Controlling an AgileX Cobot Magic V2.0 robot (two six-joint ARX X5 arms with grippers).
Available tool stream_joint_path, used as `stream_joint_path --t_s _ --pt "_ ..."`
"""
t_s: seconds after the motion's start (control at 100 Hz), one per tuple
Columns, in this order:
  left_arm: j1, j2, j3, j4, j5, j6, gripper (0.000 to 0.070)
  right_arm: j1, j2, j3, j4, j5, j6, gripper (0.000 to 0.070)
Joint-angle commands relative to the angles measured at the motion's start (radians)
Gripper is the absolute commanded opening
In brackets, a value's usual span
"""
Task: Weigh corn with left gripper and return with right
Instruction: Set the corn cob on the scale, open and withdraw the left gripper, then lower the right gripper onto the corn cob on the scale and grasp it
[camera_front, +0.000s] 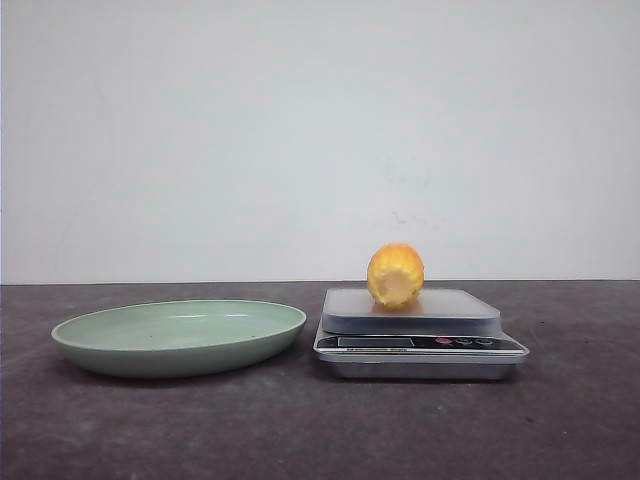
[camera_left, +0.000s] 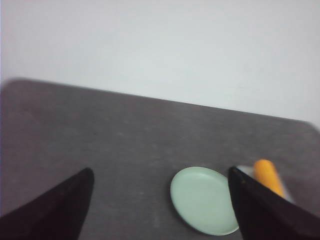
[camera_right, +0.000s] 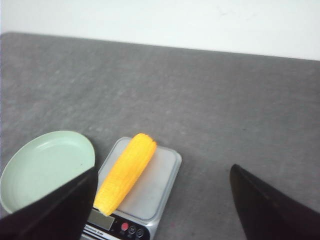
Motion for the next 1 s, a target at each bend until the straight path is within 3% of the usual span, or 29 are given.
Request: stream_joint_path --t_s 0.0,0.33,0.67,0.99 --pt "0.023 -0.018 0.003 -0.031 0.018 -0.024 0.0509 0.035 0.042 0.019 0.035 0.011 0.027 0.0541" --pt "0.179 -0.042 -0.167 -0.030 0.209 -0.027 0.0509 0.230 0.327 0.019 0.196 0.153 0.079 0.0543" --pt "0.215 -0.061 -0.382 0.089 0.187 0.020 0.0502 0.305 0.671 0.019 0.321 0.176 0.174 0.0545" --pt "0.215 -0.064 -0.462 0.102 0.188 0.023 0.0503 0.317 0.818 0.019 0.347 0.220 0.218 0.0544"
